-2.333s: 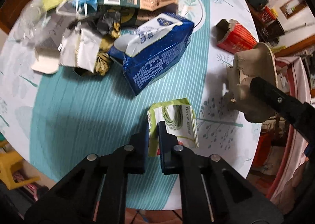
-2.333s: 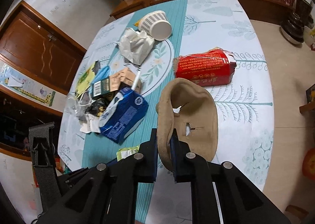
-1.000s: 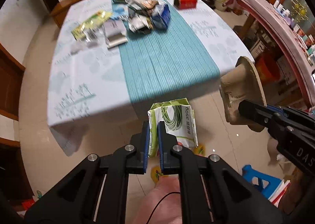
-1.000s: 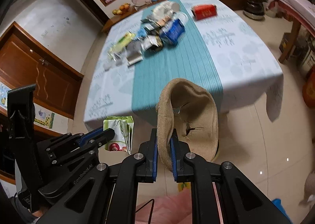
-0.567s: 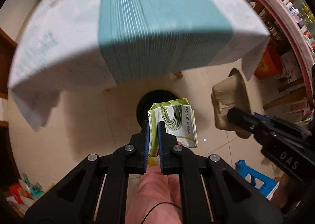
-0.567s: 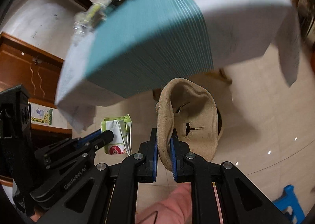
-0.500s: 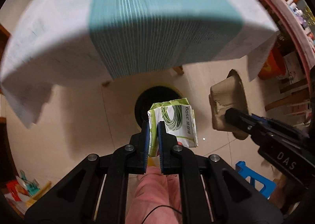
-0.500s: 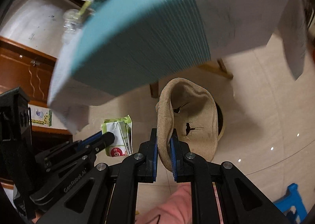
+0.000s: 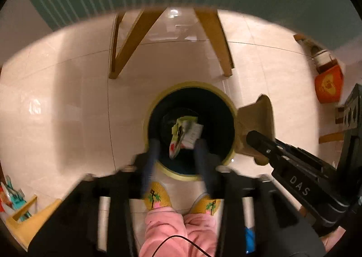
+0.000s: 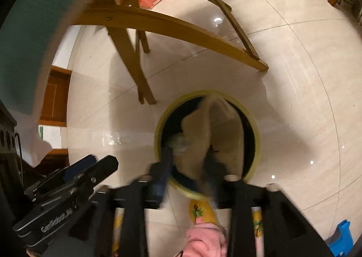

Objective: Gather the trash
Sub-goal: 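Lower both held items over the black bin and open both grippers, then raise both tools back toward the table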

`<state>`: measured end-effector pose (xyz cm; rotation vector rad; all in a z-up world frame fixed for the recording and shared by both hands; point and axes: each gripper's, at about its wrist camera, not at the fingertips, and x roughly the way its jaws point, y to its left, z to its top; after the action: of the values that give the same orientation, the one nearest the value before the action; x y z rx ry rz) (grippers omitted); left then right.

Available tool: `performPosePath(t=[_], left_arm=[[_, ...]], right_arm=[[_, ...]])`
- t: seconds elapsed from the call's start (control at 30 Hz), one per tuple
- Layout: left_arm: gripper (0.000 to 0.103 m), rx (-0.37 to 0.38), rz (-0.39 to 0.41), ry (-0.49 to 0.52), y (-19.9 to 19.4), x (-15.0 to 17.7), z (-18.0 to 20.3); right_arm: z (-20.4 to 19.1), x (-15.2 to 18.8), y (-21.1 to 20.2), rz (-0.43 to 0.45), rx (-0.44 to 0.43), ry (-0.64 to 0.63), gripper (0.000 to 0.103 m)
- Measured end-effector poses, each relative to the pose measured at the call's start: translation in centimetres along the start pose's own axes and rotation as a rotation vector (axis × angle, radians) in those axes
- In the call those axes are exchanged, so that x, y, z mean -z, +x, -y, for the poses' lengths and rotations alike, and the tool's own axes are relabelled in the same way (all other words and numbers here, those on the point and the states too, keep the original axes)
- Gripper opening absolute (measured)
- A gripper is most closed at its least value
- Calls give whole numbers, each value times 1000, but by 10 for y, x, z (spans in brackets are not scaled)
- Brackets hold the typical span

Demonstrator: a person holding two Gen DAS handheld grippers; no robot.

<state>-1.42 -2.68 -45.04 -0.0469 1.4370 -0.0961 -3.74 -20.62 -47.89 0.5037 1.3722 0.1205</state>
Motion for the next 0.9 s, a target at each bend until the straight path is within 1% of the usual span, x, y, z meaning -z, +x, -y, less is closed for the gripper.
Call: performPosePath(t=[0.03, 0.1, 0.23, 0.4, 0.5, 0.73, 0.9], left_arm=[[65, -8, 6, -6, 6, -1, -2], [69, -9, 16, -17, 14, -1, -6], [70, -20, 30, -25, 20, -5, -10], [70, -35, 77, -13, 3, -6, -16], [70, -58, 98, 1, -14, -3, -12], [70, -27, 144, -17, -73, 1, -9], [70, -1, 161, -41, -130, 2, -13]], right_arm=[[0, -2, 2, 3, -4, 3, 47], [2, -3, 5, 7, -2, 1, 47], [0, -3, 1, 10, -6, -4, 47], [-5, 1, -20, 24, -10, -11, 47], [-15, 4, -36, 30, -8, -32, 47], [-43, 11, -92, 56, -5, -90, 47], [-67, 18, -146, 78, -10, -106, 47]])
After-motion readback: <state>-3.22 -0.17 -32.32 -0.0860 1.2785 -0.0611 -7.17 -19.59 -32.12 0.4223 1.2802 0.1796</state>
